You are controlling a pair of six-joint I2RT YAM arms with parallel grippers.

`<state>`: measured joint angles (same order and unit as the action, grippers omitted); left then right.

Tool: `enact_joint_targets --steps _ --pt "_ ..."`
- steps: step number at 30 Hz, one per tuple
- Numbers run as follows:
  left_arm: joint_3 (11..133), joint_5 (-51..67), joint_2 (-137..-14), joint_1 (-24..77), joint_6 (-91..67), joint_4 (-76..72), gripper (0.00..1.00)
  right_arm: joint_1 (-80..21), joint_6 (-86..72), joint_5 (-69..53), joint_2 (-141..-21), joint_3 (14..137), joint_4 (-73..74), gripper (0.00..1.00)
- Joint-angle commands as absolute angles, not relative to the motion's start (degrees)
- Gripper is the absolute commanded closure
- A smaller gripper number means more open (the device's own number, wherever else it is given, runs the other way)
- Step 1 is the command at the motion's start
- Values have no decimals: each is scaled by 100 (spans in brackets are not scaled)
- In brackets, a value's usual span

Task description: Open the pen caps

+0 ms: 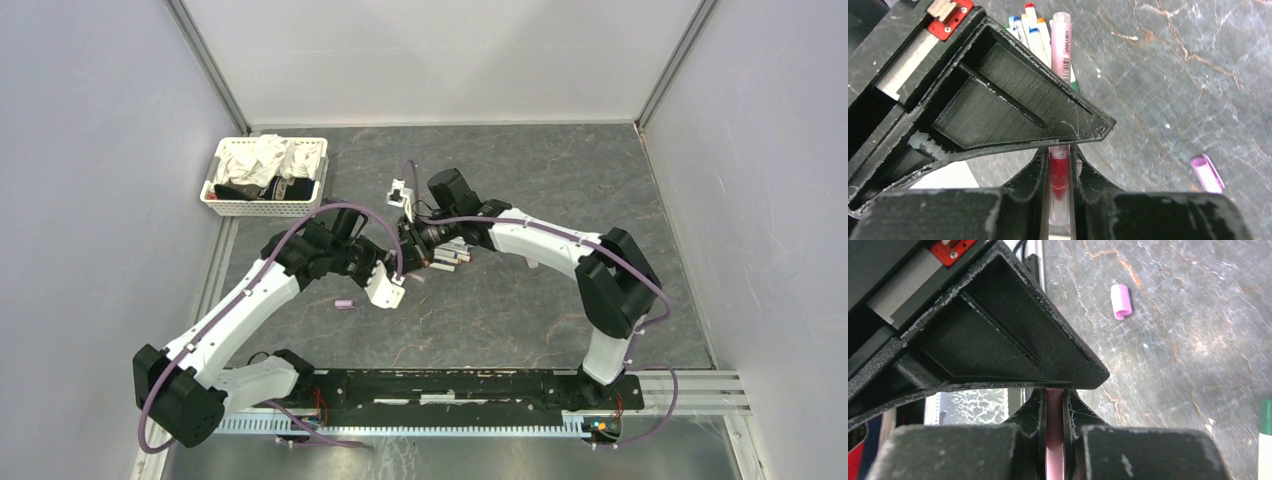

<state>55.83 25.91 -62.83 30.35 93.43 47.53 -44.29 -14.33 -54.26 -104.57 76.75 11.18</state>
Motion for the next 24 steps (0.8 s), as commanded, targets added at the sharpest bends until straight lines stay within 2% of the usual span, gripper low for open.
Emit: enact_joint_targets --steps 1,7,13,16,20,24 --pt "5516 1959 -6354 2788 8780 4472 98 -4176 -718 -4983 -9795 6777 1759 100" --pt "5246 1974 -6482 2212 9031 4394 98 -3842 -536 -4844 -9138 5632 1809 100" --pt "5016 2002 -6337 2172 8991 4446 98 -3534 -376 -4594 -8815 5496 2050 100" --pt "5230 1985 -6519 2212 8514 4851 98 -3126 -460 -3446 -8661 5669 2200 100" --pt "5666 1974 -7135 2209 7007 5251 98 -2107 -1167 -1755 -8312 5467 1815 100" --pt "5458 2074 -7480 2206 6133 5143 98 -1470 -1418 -282 -8133 5140 1527 100"
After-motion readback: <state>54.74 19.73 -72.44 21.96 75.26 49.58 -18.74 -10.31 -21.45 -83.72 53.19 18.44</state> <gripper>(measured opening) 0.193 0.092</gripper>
